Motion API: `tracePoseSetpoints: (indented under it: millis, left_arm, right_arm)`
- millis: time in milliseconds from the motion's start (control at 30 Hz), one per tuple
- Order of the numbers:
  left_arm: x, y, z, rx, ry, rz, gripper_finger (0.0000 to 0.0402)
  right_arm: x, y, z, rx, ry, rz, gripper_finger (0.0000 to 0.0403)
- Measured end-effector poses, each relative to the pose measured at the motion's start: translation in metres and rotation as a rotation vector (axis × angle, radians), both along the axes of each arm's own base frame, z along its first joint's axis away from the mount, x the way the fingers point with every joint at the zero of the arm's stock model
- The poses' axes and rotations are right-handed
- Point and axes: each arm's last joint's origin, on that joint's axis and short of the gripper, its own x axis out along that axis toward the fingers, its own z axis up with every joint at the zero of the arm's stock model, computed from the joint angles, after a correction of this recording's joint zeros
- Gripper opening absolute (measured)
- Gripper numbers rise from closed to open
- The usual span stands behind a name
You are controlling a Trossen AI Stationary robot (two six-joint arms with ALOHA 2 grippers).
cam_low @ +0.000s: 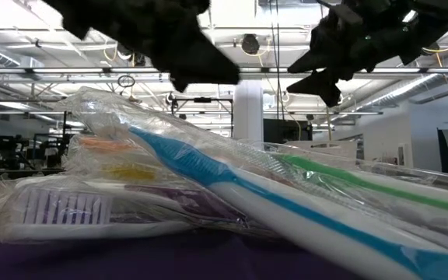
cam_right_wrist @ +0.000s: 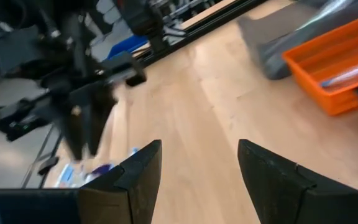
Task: Pick & Place Toothbrushes
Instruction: Put the blue toothbrush into the orange bin
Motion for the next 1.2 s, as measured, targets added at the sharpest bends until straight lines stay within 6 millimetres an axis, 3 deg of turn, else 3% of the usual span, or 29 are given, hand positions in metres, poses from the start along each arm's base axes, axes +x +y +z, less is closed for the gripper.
tracePoseSetpoints:
  millis: [233,733,1067,1200]
  left_arm:
    - [-0.013,-0.015,-0.008,0.115,0.121,-0.043,0.0082]
    - [-0.023,-0.029,-0.018,0.042,0.236,-0.048,0.0084]
    - [-0.029,-0.029,-0.025,0.057,0.322,-0.02,0.0168]
    - [-0.028,-0.029,-0.035,0.075,0.36,-0.02,0.0182]
  right_arm:
    - [0.003,0.017,0.0,-0.004,-0.002,0.073,0.0203]
    - [0.004,0.031,0.0,-0.041,0.006,0.102,0.0203]
    - [0.004,0.031,-0.001,-0.045,0.006,0.103,0.0203]
    - [0.004,0.031,-0.001,-0.047,0.006,0.104,0.0203]
